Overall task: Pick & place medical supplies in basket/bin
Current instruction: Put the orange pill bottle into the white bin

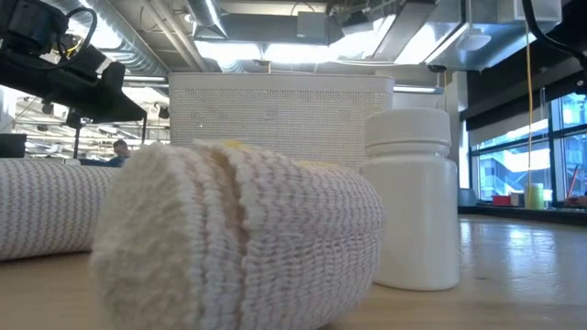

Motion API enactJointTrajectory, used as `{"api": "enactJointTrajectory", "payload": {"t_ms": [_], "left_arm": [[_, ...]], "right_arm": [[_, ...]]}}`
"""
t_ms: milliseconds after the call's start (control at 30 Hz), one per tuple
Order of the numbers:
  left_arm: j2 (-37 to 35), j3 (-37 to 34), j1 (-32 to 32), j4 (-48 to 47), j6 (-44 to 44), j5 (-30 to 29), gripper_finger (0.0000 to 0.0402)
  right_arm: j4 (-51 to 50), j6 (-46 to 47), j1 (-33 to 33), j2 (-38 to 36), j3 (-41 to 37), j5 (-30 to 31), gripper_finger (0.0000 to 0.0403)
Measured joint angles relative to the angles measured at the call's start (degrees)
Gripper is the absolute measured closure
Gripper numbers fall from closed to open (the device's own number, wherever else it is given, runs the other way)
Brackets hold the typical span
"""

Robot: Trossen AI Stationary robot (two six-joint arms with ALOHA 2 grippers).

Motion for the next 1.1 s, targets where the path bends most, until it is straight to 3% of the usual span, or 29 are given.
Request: {"api": "enactJointTrajectory", "payload": {"t_ms": [133, 333, 600, 867, 967, 1100], "left_arm": [[0.0, 0.0, 0.0, -0.02, 0.01, 0.0, 0.0329], [-0.01, 0.0, 0.0, 0.0, 0.05, 0.0, 0.0329], [0.0, -0.02, 0.0, -0.02, 0.07, 0.0, 0.0329], [0.0, -0.02, 0.0, -0.13, 0.05, 0.0, 0.0329], [0.0, -0.02, 0.0, -0.2, 0.03, 0.0, 0.0329], [0.0, -0.02, -0.01, -0.17, 0.02, 0.0, 0.0329]], "right_arm": [[-0.93, 3.36, 0.0, 0.48, 0.0, -2.57, 0.0037], [-0.98, 3.13, -0.03, 0.81, 0.0, -0.16, 0.0037], [-1.02, 6.81, -0.06, 0.81, -0.01, -1.83, 0.0038], [6.49, 7.44, -0.06, 0.76, -5.78, -1.93, 0.0038], [9.08, 7.38, -0.06, 0.76, -7.85, -3.35, 0.0051], [10.05, 6.93, -0.08, 0.74, -8.7, -3.44, 0.0096]]}}
